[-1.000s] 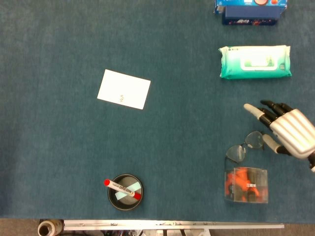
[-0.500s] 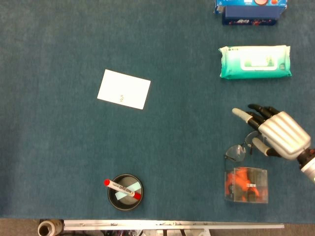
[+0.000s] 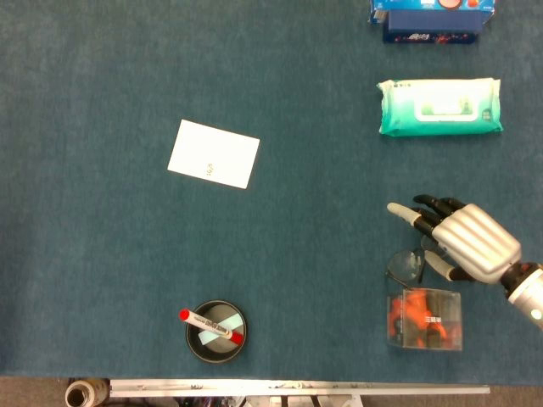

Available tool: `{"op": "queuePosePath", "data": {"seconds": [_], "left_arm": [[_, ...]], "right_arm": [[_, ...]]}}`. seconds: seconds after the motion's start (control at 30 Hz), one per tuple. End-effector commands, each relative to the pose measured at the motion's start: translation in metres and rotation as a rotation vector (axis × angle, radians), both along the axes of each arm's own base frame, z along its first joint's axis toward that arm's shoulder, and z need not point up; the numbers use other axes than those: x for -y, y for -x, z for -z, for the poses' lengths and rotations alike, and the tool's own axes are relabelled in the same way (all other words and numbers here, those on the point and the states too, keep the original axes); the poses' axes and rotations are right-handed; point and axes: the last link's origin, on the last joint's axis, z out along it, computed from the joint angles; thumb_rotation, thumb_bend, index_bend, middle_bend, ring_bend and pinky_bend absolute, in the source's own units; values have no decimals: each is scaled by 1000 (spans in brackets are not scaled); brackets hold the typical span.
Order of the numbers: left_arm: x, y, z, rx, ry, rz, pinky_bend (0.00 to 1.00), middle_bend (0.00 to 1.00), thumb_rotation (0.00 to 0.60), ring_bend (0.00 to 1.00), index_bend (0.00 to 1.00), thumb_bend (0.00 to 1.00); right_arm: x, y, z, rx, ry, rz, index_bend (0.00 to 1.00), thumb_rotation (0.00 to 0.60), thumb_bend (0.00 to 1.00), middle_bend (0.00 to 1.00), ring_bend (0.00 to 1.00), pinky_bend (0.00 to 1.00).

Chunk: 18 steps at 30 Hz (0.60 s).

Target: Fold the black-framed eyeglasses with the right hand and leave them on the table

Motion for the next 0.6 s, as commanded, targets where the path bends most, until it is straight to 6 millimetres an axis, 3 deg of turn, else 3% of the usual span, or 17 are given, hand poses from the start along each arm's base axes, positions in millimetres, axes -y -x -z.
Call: {"op": "queuePosePath", "data": {"seconds": [0.03,0.6], "left_arm": [[0,0,0,1,-1,0,530,535,600,393,559,243],[1,0,-1,3,-3,-2,530,535,600,393,559,243]], "right_arm": [[0,1,2,-10,-4,-3,14,600,415,282,130,267],[-1,11,15,-64,-29,0,14,600,416,282,129,267]]}}
